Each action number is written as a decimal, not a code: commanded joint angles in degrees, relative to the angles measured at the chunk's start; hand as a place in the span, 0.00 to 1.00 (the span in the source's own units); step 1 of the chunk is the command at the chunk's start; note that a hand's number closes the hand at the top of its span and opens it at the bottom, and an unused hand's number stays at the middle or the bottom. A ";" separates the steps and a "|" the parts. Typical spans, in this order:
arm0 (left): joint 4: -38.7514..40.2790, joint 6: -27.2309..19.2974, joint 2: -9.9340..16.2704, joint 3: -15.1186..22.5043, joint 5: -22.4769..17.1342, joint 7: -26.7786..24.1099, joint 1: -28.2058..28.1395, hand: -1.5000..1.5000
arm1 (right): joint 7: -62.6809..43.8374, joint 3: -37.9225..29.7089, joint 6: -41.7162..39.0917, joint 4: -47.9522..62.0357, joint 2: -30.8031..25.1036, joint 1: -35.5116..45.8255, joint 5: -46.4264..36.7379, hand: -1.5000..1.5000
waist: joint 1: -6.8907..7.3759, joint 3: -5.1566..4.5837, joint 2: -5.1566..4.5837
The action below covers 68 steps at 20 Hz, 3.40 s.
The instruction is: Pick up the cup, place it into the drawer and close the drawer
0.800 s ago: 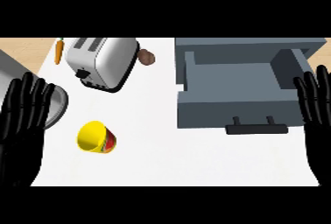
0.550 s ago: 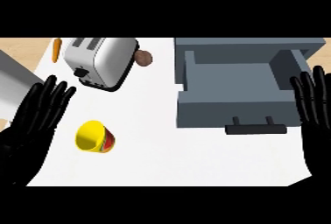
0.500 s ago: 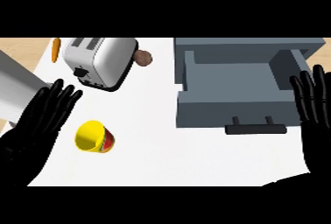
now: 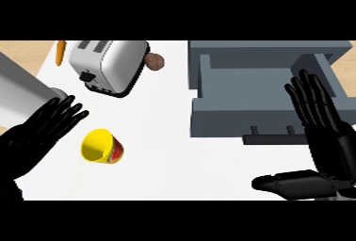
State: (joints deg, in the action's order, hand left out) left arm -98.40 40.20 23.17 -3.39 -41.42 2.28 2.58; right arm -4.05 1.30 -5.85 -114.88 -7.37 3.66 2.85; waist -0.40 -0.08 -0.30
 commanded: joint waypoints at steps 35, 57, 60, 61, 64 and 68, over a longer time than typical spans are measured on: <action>76.30 -0.25 -0.85 2.04 49.33 -55.65 24.11 0.00 | -1.50 -6.68 -4.09 7.99 -3.08 11.49 4.25 0.00 | -2.28 -0.29 -0.75; 83.23 -3.56 -8.95 7.14 51.35 -63.70 26.40 0.00 | -3.59 -6.64 -3.61 7.43 -3.41 13.64 4.01 0.00 | -2.38 -0.30 -0.66; 83.14 1.85 -9.23 6.91 49.70 -62.32 27.65 0.00 | -4.49 -6.94 -4.53 7.51 -4.00 13.30 5.10 0.00 | -2.62 -0.32 -0.69; 82.30 3.81 -8.43 7.93 50.25 -62.88 27.58 1.00 | -6.56 -8.19 -4.64 7.48 -5.38 15.08 6.06 0.00 | -2.38 -0.33 -0.56; 78.81 1.47 -9.26 8.25 49.73 -66.51 27.05 1.00 | -3.20 -8.19 -4.62 8.90 -4.34 13.22 5.28 0.00 | -1.56 -0.24 -0.50; 78.06 -12.17 -10.18 6.51 49.59 -70.70 26.97 1.00 | -3.38 -8.45 -4.73 9.65 -5.05 14.92 5.00 0.00 | -1.83 -0.31 -0.80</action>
State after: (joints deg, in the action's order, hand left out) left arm -19.77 27.85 14.33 3.79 8.19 -56.70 29.49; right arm -8.22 -6.97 -10.49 -105.62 -12.42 18.21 7.93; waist -2.09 -0.31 -0.96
